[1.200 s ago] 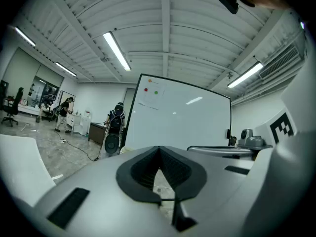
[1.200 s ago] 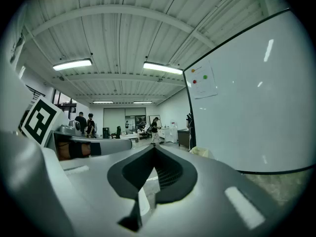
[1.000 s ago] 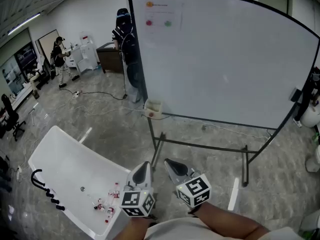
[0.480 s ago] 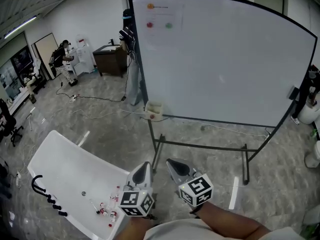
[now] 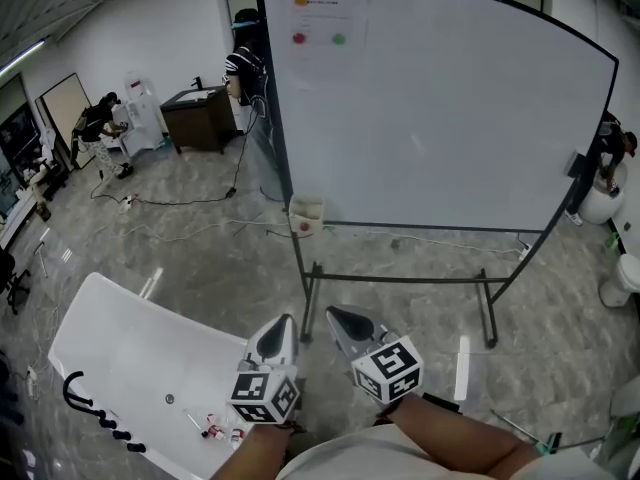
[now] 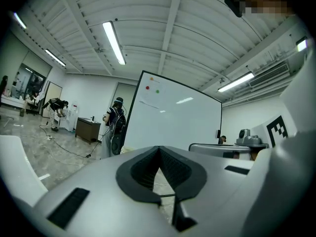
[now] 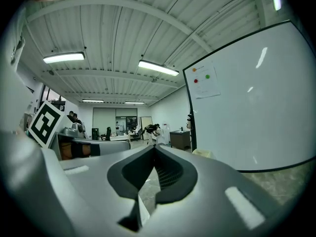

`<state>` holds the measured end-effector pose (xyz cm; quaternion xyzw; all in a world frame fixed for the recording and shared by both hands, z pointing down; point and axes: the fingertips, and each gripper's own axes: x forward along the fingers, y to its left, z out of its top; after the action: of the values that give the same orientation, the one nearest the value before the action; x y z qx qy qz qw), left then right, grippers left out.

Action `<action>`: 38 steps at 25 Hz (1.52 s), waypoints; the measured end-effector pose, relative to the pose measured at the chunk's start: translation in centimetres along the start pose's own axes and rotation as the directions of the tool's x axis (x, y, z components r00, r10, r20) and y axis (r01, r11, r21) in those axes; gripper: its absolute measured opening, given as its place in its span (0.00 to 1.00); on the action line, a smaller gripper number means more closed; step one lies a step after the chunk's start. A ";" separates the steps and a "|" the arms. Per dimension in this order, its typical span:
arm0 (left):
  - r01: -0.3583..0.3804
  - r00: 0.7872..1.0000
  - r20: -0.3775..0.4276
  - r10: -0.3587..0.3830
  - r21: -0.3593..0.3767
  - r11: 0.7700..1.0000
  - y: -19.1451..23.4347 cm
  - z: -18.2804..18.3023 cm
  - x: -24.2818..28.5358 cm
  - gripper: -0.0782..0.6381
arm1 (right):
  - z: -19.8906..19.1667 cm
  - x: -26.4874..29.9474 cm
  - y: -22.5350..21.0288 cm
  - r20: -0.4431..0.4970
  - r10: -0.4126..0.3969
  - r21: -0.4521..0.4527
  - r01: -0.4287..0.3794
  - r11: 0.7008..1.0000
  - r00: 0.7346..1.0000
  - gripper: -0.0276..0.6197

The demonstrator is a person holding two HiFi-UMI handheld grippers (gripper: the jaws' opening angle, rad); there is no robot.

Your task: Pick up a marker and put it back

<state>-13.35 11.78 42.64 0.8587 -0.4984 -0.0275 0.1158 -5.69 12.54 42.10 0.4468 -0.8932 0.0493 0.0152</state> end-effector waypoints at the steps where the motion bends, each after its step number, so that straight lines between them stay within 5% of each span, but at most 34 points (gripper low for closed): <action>1: 0.002 1.000 -0.004 -0.002 -0.004 1.000 0.3 -0.2 0.3 0.11 | -0.2 0.4 -0.2 -0.005 0.000 -0.002 0.000 1.000 1.000 0.04; 9: -0.043 0.999 -0.024 0.043 -0.009 0.999 5.5 -1.6 6.9 0.12 | -3.0 8.2 -5.4 -0.035 0.051 0.021 -0.050 0.999 0.998 0.05; 17: -0.183 0.983 -0.026 0.182 -0.047 0.982 11.9 -1.1 19.4 0.12 | -3.7 20.6 -18.0 -0.116 0.176 -0.001 -0.178 0.984 0.978 0.05; 26: -0.317 0.948 -0.065 0.312 -0.089 0.944 17.4 -1.3 27.5 0.12 | -7.6 34.7 -24.0 -0.369 0.359 -0.117 -0.426 0.897 0.857 0.12; 32: -0.335 0.940 -0.106 0.324 -0.121 0.934 20.9 -2.6 28.4 0.12 | -13.9 39.6 -23.9 -0.563 0.290 -0.270 -0.504 0.820 0.774 0.23; 38: -0.307 0.949 -0.118 0.293 -0.127 0.943 22.7 -2.5 29.1 0.12 | -18.0 42.0 -24.9 -0.645 0.155 -0.368 -0.482 0.795 0.748 0.24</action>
<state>-17.57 -23.72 52.16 0.7626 -0.6138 -0.0034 0.2043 -11.34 -33.92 64.85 0.2227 -0.8882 -0.0535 0.3983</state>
